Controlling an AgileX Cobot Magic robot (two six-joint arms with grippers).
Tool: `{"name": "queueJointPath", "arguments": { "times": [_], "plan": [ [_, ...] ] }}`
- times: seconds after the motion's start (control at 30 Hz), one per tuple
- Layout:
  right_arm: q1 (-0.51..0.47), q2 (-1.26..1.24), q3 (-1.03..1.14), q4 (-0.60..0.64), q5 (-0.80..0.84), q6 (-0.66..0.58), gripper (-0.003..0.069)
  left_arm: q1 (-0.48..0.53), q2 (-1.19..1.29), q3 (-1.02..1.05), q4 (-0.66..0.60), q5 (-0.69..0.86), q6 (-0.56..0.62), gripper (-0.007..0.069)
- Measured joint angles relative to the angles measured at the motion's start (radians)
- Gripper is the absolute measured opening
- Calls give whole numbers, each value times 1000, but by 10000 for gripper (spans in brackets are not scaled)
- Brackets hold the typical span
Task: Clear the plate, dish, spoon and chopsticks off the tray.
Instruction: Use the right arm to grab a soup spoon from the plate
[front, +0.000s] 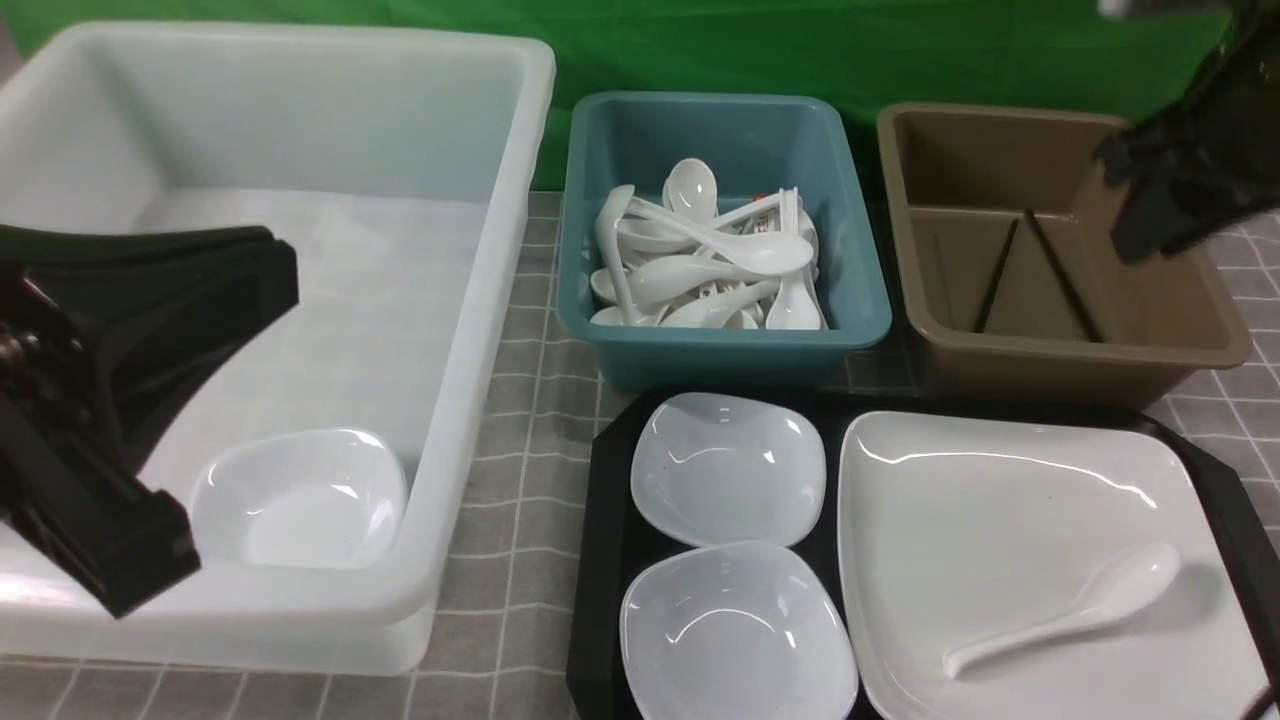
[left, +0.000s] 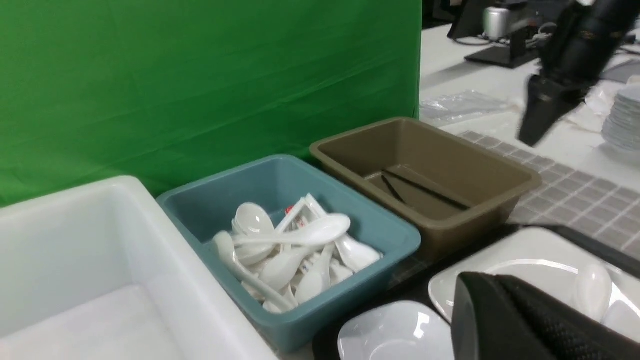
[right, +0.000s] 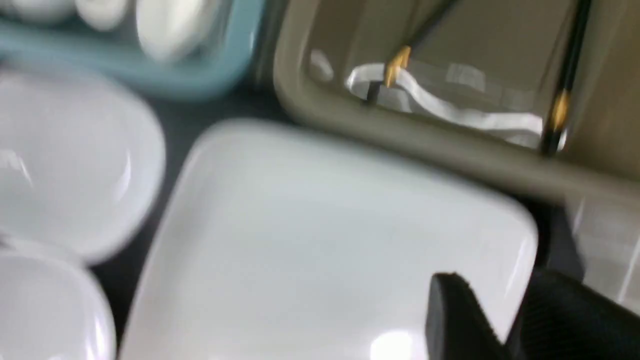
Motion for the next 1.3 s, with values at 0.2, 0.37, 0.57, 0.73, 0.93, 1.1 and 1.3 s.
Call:
{"name": "queueJointPath", "arguments": {
  "times": [0.2,0.37,0.57,0.73,0.93,1.1,1.3],
  "plan": [
    [144,-196,447,-72,-65,159,345,0,0,0,17,46,22,10],
    [176,-223,650,-70,-229,452,463,0,0,0,-2,69,64,10],
    [176,-156,701,7,-397,594,528,0,0,0,-14,77,72,10],
    [176,-73,702,87,-486,601,533,0,0,0,-26,92,72,10],
    [176,3,702,99,-518,600,534,0,0,0,-38,93,72,10],
    [176,26,702,98,-536,563,504,0,0,0,-38,93,77,10],
    [176,29,702,93,-528,409,304,0,0,0,-39,93,79,10]
  ]
}}
